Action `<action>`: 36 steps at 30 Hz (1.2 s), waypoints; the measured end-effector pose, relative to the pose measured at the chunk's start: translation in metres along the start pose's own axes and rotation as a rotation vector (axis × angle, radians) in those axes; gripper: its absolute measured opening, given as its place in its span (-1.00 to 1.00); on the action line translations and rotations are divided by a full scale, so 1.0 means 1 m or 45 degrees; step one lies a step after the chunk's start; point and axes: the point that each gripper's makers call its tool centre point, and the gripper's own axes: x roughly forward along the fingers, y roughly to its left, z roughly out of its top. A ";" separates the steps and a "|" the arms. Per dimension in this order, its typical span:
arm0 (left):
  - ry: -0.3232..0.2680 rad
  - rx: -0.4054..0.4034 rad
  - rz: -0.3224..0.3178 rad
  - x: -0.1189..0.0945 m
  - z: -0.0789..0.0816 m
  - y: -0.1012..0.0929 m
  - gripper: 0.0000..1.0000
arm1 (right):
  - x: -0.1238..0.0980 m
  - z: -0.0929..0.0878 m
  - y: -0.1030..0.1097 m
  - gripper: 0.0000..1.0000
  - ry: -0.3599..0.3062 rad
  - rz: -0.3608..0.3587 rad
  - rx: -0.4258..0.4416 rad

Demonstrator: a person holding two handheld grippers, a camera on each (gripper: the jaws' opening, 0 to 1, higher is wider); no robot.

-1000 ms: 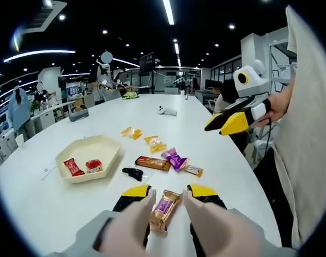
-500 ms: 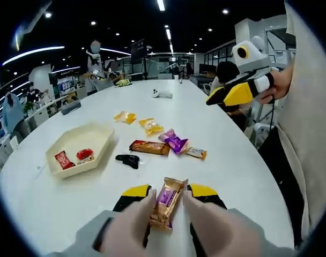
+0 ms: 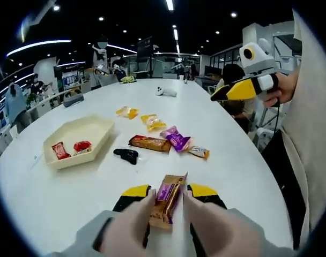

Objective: Place the target food into the container with the food tongs after gripping and lifting it, then release it inside without dropping or visibly crushing the food.

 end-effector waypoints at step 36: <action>-0.126 -0.387 0.220 0.004 -0.011 0.008 -0.63 | -0.004 -0.009 0.004 -0.46 0.005 -0.014 0.042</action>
